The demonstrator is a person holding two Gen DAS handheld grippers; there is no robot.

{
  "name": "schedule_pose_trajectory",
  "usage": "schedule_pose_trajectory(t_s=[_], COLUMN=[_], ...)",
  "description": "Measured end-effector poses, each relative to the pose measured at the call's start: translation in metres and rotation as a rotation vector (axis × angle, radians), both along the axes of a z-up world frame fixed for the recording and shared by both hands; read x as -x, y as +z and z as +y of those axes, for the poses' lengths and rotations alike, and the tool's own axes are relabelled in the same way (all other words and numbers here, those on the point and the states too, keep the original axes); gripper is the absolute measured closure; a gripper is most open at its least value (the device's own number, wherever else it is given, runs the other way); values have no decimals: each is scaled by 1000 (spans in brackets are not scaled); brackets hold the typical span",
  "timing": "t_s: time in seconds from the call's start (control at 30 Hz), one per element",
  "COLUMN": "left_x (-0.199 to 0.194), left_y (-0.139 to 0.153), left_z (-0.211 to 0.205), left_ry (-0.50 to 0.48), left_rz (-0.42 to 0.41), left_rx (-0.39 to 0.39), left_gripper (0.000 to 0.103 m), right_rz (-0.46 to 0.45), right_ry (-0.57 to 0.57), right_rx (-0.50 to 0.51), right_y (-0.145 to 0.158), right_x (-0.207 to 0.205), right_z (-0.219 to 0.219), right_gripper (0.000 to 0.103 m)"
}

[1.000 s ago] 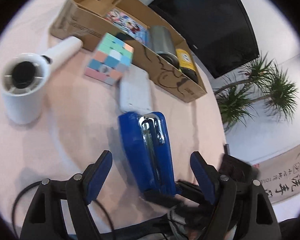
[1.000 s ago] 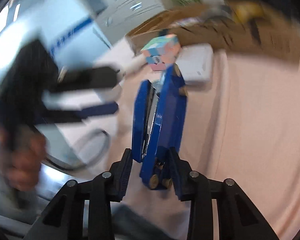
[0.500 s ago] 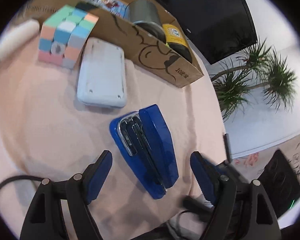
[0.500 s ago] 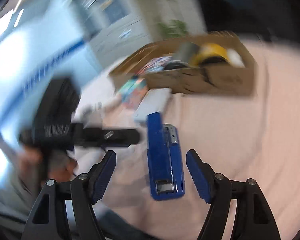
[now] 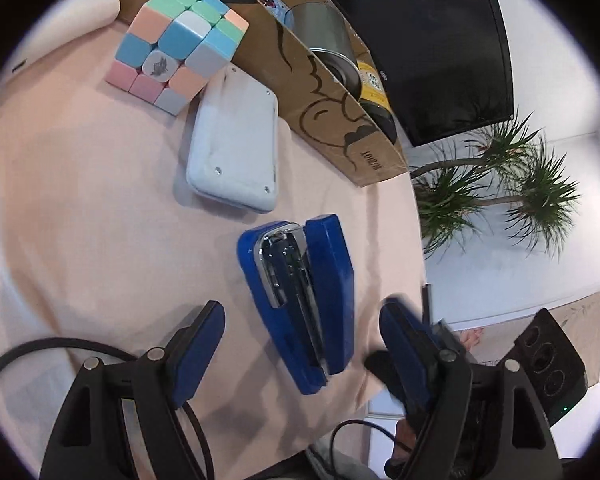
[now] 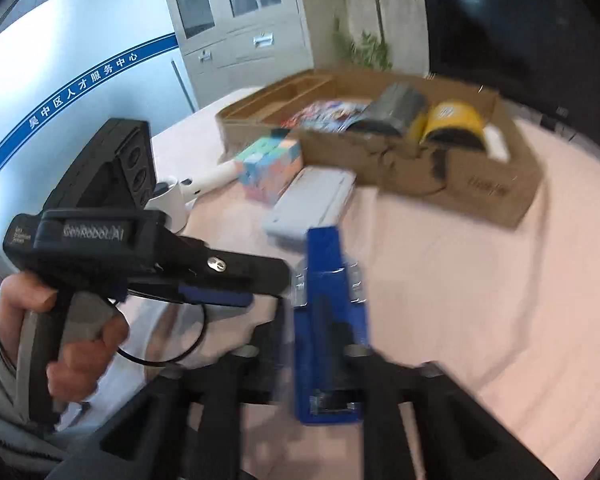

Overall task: Organize rigid objects
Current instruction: 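Grasp the blue stapler with the right gripper and lift it, then carry the stapler into the box and lower it beside the game box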

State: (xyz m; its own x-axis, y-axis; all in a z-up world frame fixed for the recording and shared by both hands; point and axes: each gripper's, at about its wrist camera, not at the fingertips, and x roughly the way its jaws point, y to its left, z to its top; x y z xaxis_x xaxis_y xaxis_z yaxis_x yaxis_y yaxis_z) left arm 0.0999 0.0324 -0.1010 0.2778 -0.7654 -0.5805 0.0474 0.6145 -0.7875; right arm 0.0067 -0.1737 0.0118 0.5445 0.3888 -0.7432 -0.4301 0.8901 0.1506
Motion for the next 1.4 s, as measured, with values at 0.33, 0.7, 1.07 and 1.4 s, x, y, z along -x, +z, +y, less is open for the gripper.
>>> schedule_pose_trajectory(t_s=[0.33, 0.7, 1.07, 1.4], left_x=[-5, -9, -112, -246], left_y=[-3, 10, 156, 85], left_z=[1, 17, 71, 77], left_ry=[-21, -52, 36, -68], left_rz=[2, -4, -292, -22], left_rx=[-22, 0, -139, -103], left_gripper=[24, 60, 60, 60], right_rz=[143, 502, 130, 290], right_ry=[-40, -69, 27, -165], right_rx=[88, -427, -471, -501], right_y=[-47, -46, 79, 24], right_x=[-26, -43, -131, -267], right_z=[17, 11, 76, 93], right_gripper=[80, 81, 80, 81])
